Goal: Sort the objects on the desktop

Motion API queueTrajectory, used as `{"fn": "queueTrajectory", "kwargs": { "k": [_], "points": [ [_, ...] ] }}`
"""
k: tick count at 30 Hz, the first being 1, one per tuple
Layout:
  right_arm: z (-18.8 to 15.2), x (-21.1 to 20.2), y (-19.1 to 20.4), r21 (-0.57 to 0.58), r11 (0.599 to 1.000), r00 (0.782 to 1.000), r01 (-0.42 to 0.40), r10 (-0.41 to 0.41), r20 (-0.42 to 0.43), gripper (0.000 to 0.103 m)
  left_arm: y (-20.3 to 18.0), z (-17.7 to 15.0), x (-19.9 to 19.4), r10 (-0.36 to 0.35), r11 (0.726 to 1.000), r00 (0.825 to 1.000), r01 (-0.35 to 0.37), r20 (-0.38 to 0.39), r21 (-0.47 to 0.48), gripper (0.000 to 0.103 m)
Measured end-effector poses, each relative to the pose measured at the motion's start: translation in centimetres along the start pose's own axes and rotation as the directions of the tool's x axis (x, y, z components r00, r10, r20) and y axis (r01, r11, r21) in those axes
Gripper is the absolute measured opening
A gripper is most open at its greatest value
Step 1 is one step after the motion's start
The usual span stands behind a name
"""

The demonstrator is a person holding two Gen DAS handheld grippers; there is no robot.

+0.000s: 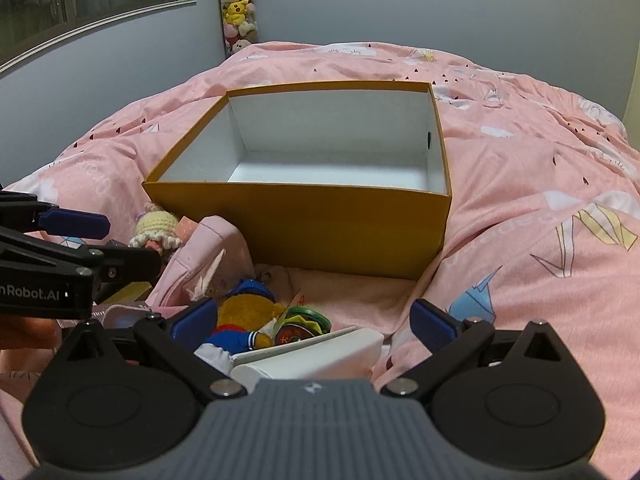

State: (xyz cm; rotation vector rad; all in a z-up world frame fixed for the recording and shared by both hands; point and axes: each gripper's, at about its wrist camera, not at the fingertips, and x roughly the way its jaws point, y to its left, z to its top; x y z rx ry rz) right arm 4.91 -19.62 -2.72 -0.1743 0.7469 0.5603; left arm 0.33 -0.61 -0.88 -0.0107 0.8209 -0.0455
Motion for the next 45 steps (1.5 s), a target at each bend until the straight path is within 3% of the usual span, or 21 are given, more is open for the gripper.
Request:
{"fn": "queueTrajectory", "kwargs": {
  "k": [18, 28, 34, 39, 45],
  "points": [
    [-0.2, 0.3, -0.1, 0.005, 1.000, 1.000, -0.007, 0.007, -0.012, 0.102, 0.0, 0.0, 0.1, -0.007, 1.000, 1.000, 0.007, -0.001, -0.007, 0.082],
    [0.4, -0.1, -1.0, 0.036, 0.999, 1.000, 0.009, -0.009, 0.001, 0.101, 2.3, 0.8, -0.8, 0.014, 0.996, 0.999, -0.011, 0.044, -0.084, 0.082],
    [2.1, 0.2, -1.5, 0.034, 0.999, 0.999, -0.026, 0.027, -0.020, 0.078, 4.1, 2.0, -1.5, 0.065, 0.997, 0.997, -0.062, 0.049, -0.055, 0.079],
    [4.3, 1.7, -1.5, 0.088, 0.983, 0.980, -0.164, 0.173, -0.100, 0.059, 5.8, 2.6, -0.8, 0.044, 0.994, 0.999, -0.046, -0.025, -0.096, 0.070],
    [5.5, 3.8, 1.0, 0.064, 0.966, 0.954, -0.249, 0.256, -0.157, 0.057, 7.7, 2.1, 0.7, 0.013, 0.987, 0.996, -0.028, -0.093, -0.156, 0.070]
  ]
}}
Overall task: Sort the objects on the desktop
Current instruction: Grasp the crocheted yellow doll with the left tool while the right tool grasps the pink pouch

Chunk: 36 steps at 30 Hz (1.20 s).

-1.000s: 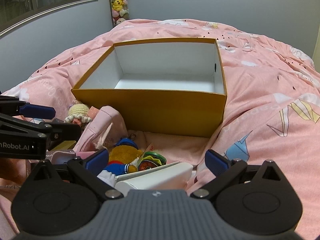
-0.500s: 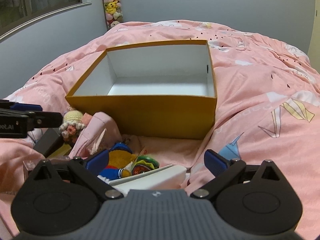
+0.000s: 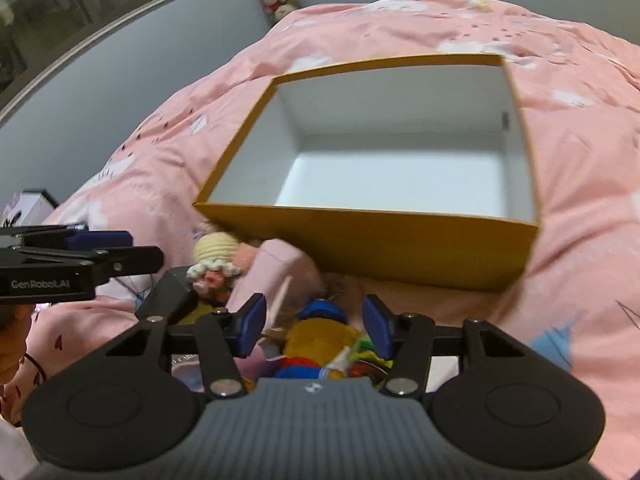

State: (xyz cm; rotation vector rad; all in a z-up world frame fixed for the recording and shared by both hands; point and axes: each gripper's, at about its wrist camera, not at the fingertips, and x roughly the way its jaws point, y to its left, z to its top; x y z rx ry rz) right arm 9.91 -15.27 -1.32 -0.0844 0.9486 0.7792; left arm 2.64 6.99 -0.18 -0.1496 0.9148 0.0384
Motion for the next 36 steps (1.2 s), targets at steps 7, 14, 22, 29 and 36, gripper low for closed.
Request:
{"fn": "queueTrajectory", "kwargs": {
  "k": [7, 14, 22, 29, 36],
  "points": [
    [1.6, 3.9, 0.9, 0.032, 0.997, 0.993, -0.075, 0.077, -0.091, 0.057, -0.2, -0.5, 1.8, 0.019, 0.999, 0.999, -0.017, -0.038, 0.046, 0.070],
    [2.1, 7.4, 0.8, 0.063, 0.994, 0.982, -0.094, 0.103, -0.158, 0.055, 0.3, -0.7, 3.8, 0.003, 0.999, 0.997, 0.002, -0.083, 0.053, 0.070],
    [2.4, 9.5, -0.6, 0.147, 0.977, 0.964, -0.153, 0.180, -0.194, 0.044, 1.1, -0.2, 5.9, -0.035, 0.999, 0.994, 0.037, -0.106, 0.014, 0.071],
    [2.2, 9.2, -1.6, 0.197, 0.962, 0.956, -0.190, 0.227, -0.186, 0.029, 1.1, 0.1, 7.4, -0.058, 0.998, 0.989, 0.057, -0.134, -0.009, 0.071],
    [1.8, 8.3, -2.1, 0.198, 0.963, 0.963, -0.184, 0.216, -0.159, 0.027, 0.0, -0.1, 9.1, 0.022, 1.000, 0.989, -0.019, -0.145, 0.021, 0.077]
  ]
}}
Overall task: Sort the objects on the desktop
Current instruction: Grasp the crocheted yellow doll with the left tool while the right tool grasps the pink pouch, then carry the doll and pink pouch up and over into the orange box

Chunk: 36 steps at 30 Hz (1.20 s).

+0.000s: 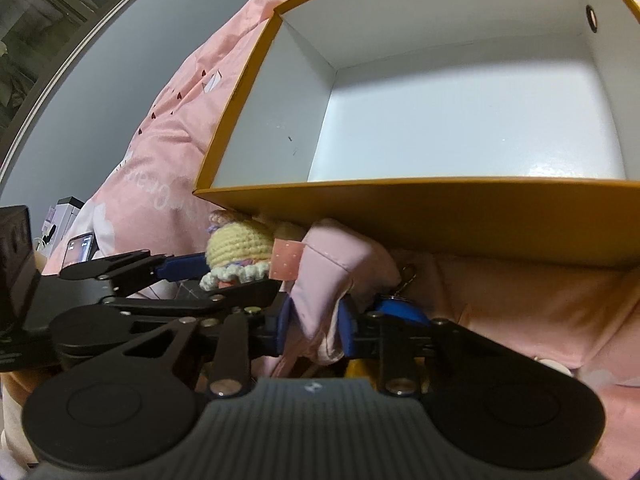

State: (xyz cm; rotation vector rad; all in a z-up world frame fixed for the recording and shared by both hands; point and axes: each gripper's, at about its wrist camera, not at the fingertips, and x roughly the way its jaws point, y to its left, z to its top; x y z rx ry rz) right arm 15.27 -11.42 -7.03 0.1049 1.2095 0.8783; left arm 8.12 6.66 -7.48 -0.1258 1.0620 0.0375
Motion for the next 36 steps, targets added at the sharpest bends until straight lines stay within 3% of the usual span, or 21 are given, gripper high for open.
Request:
{"fn": "queueTrajectory", "kwargs": {
  "k": [2, 7, 17, 26, 36],
  "points": [
    [0.0, 0.1, -0.2, 0.008, 1.000, 1.000, -0.002, 0.002, -0.001, 0.027, 0.0, 0.0, 0.3, 0.007, 1.000, 1.000, -0.007, 0.000, -0.009, 0.077],
    [-0.2, 0.0, 0.4, -0.015, 1.000, 1.000, 0.012, -0.012, 0.012, 0.027, 0.4, -0.3, -0.2, 0.004, 0.999, 1.000, -0.004, 0.020, -0.039, 0.065],
    [-0.7, -2.7, 2.2, -0.079, 0.997, 0.996, 0.000, 0.007, 0.092, 0.022, -0.2, -0.8, -4.0, 0.003, 0.999, 0.993, 0.002, 0.119, -0.047, 0.062],
    [-1.0, -6.4, 4.4, -0.169, 0.986, 0.980, 0.014, 0.020, 0.196, 0.021, -0.5, -0.1, -8.2, 0.020, 0.999, 0.971, -0.009, 0.237, -0.048, 0.062],
    [0.3, -10.9, 7.0, -0.298, 0.953, 0.938, 0.059, 0.050, 0.342, 0.018, -0.9, 2.0, -11.8, 0.049, 0.999, 0.937, -0.045, 0.345, -0.019, 0.062]
  ]
}}
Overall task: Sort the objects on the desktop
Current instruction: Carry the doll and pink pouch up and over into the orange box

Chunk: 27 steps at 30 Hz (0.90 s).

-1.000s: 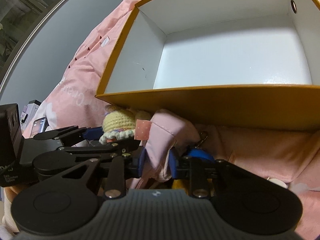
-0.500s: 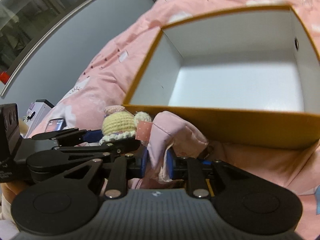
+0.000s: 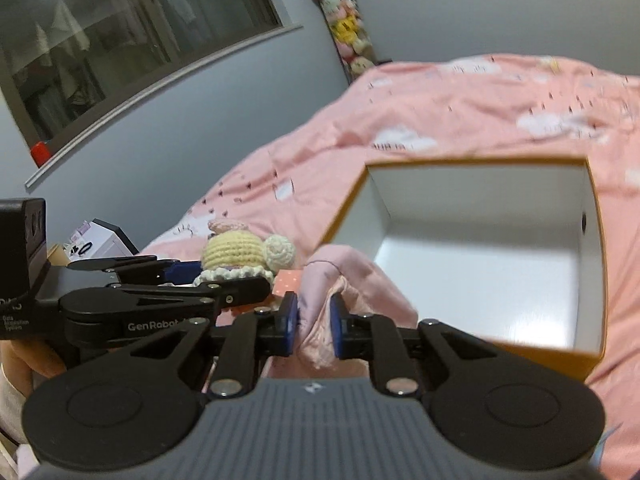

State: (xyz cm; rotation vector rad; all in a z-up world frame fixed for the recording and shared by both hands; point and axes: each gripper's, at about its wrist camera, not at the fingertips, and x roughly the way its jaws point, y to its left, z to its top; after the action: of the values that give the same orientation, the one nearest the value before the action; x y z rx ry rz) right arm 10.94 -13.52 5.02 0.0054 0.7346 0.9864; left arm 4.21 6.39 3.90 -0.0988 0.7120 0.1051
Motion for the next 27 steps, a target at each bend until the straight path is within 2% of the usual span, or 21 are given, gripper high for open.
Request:
{"fn": "queueTrajectory", "kwargs": {
  "k": [4, 13, 20, 24, 27],
  "points": [
    [1.6, -0.9, -0.1, -0.023, 1.000, 0.999, 0.008, -0.007, 0.047, 0.018, -0.4, 1.1, -0.1, 0.002, 1.000, 1.000, -0.003, 0.015, 0.017, 0.062],
    [5.0, -1.4, -1.8, 0.018, 1.000, 0.993, -0.012, 0.010, 0.115, 0.018, -0.6, 3.4, 0.3, -0.008, 1.000, 0.999, 0.008, 0.047, 0.018, 0.062],
    [6.8, -0.5, -3.0, 0.034, 0.999, 0.981, 0.037, -0.043, 0.187, 0.018, -0.9, 5.5, 1.2, -0.025, 1.000, 0.997, 0.024, 0.077, 0.010, 0.062],
    [6.6, 1.4, -4.6, 0.110, 0.993, 0.979, 0.037, -0.058, 0.195, 0.018, -1.5, 6.0, 3.5, 0.023, 0.999, 0.998, -0.025, 0.059, 0.028, 0.062],
    [6.2, 3.2, -5.6, 0.139, 0.988, 0.979, 0.065, -0.090, 0.185, 0.018, -1.9, 5.9, 5.3, 0.015, 0.998, 1.000, -0.016, 0.010, 0.061, 0.062]
  ]
}}
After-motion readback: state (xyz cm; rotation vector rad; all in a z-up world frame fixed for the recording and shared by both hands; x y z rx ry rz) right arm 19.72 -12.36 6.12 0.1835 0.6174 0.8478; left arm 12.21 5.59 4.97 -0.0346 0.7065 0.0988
